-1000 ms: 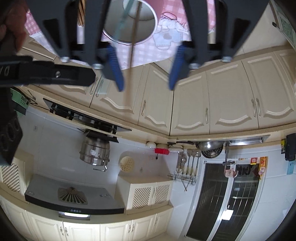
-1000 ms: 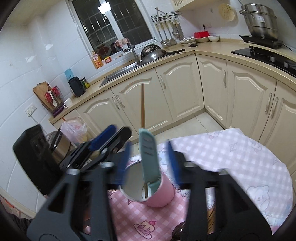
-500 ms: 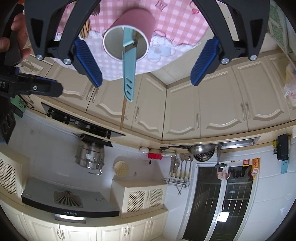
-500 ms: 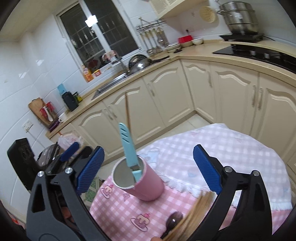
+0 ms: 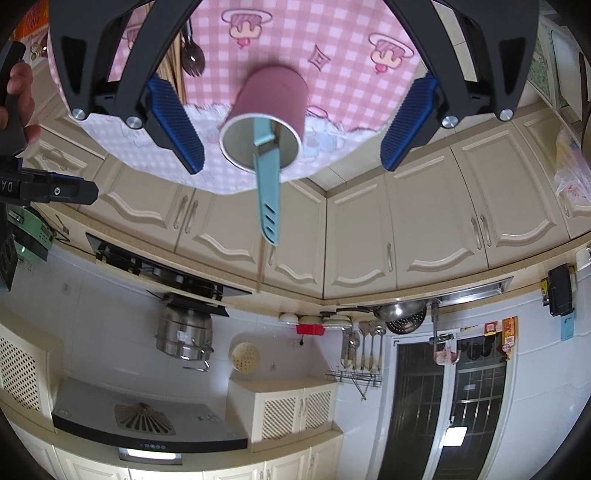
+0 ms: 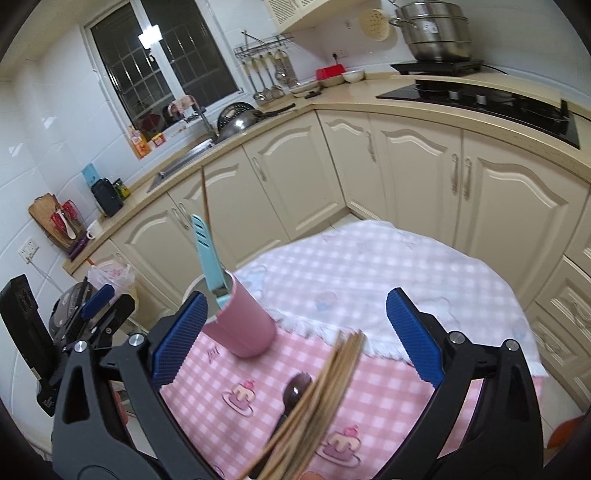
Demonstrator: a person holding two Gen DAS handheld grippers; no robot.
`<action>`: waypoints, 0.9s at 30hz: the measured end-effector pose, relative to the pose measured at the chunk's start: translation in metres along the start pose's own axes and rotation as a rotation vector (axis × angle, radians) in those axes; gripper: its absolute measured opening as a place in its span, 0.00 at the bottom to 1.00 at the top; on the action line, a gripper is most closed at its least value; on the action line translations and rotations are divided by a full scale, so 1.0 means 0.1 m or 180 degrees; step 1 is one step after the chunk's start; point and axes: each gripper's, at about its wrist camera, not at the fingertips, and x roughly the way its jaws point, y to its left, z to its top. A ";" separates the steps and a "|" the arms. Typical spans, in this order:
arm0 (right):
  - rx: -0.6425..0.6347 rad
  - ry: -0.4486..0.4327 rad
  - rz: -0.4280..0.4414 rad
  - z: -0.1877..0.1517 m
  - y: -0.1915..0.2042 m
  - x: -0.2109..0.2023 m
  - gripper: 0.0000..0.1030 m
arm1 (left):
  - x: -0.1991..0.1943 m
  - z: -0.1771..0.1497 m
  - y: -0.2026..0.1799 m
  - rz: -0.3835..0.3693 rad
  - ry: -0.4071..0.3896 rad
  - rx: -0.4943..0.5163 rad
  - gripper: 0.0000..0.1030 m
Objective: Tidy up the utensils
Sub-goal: 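Move the right gripper back toward the chopsticks and spoon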
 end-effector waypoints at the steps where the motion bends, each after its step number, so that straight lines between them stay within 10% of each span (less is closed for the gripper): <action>1: 0.0009 0.0026 -0.0028 -0.03 -0.02 -0.02 0.93 | -0.01 -0.03 -0.02 -0.0014 0.0020 0.0014 0.91; 27: -0.0018 0.0882 -0.0649 -0.95 -0.36 0.25 0.93 | 0.43 -0.82 -0.75 -0.0332 0.1112 0.0654 0.91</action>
